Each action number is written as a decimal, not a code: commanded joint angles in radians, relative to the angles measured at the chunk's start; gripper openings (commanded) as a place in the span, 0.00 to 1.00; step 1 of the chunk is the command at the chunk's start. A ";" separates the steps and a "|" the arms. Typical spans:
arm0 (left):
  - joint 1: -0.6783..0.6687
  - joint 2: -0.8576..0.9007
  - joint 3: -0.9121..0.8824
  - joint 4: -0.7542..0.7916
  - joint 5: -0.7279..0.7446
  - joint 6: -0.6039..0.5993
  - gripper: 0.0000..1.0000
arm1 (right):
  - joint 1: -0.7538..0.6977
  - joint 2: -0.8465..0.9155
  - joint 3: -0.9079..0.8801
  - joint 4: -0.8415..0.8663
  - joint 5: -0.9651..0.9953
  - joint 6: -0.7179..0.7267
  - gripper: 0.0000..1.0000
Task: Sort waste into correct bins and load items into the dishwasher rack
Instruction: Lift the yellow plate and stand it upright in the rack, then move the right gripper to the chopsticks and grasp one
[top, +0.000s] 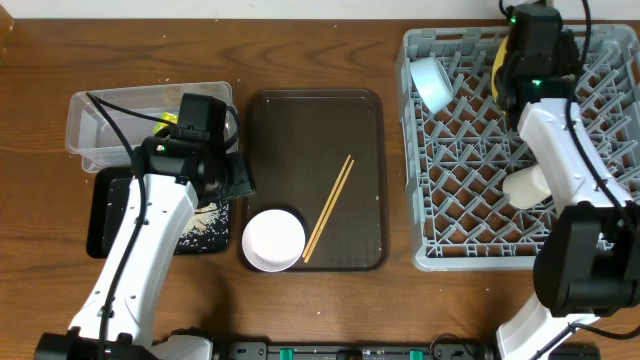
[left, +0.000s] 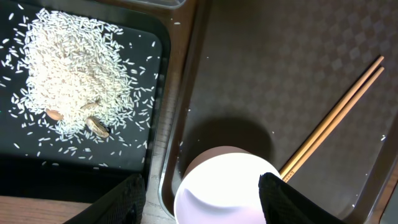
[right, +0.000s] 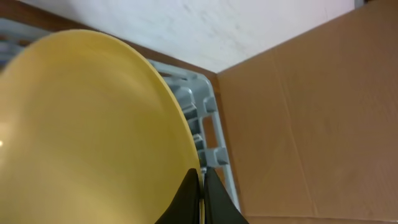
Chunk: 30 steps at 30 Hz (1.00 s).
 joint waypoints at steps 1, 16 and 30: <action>0.004 -0.005 0.011 -0.003 -0.012 -0.010 0.61 | 0.051 -0.002 0.005 -0.009 0.018 0.048 0.01; 0.004 -0.005 0.011 -0.006 -0.012 -0.009 0.62 | 0.174 -0.047 0.005 -0.352 -0.208 0.453 0.54; 0.004 -0.005 0.011 -0.011 -0.012 -0.009 0.62 | 0.199 -0.186 0.000 -0.538 -1.064 0.685 0.57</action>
